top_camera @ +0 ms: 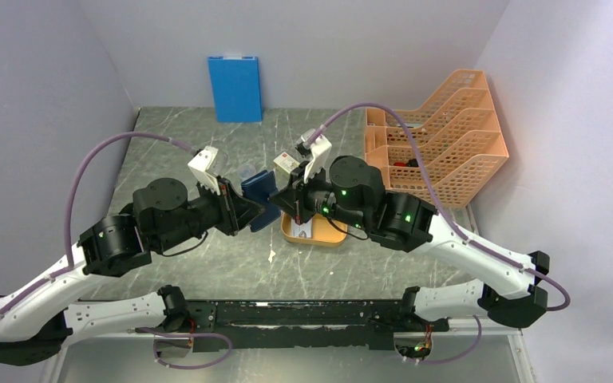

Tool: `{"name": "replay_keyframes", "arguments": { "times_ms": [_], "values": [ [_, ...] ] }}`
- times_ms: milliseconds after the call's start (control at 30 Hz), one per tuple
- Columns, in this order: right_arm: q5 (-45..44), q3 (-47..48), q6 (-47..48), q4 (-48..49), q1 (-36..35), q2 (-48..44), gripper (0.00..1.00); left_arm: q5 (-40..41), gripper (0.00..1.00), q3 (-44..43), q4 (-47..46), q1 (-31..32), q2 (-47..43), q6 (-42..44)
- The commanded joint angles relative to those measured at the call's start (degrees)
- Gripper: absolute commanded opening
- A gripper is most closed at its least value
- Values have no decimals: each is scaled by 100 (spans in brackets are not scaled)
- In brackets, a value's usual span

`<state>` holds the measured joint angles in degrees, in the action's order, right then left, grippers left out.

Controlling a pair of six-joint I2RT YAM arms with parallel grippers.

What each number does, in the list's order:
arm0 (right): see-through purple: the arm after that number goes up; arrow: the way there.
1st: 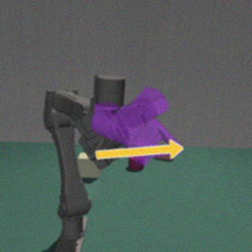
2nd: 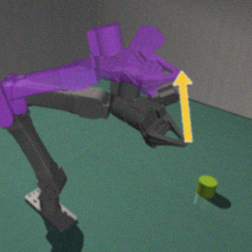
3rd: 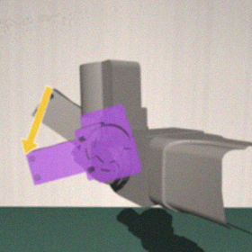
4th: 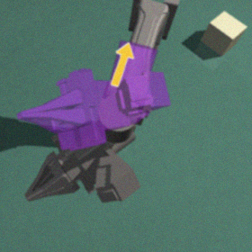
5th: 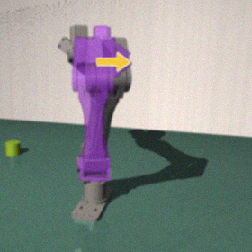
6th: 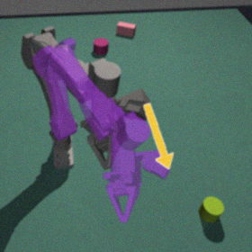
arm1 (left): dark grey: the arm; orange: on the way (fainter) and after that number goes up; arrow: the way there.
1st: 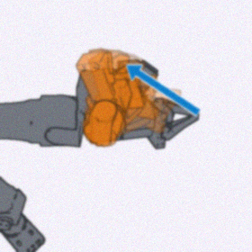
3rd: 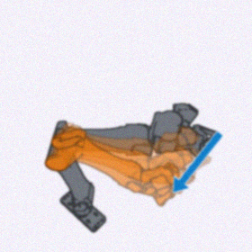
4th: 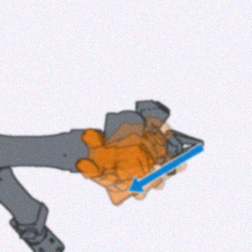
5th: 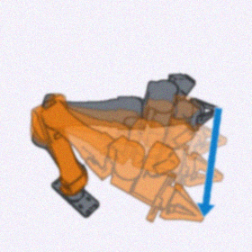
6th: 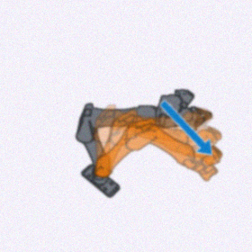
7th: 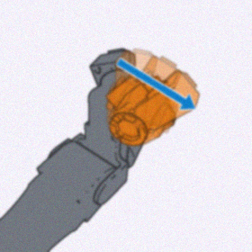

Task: Put the credit cards into the card holder
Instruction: Close the card holder.

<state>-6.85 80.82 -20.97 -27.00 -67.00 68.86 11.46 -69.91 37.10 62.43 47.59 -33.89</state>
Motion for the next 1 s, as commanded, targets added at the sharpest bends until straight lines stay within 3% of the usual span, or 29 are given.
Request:
{"name": "replay_keyframes", "arguments": {
  "times_ms": [0,967],
  "values": [
    [79,-37,-75,205,-120,397,0,-1094,5,-55,-1433,147,47,-315],
    [294,-47,-393,658,-252,1056,0,-1925,5,273,-2236,151,-48,-588]
  ]
}}
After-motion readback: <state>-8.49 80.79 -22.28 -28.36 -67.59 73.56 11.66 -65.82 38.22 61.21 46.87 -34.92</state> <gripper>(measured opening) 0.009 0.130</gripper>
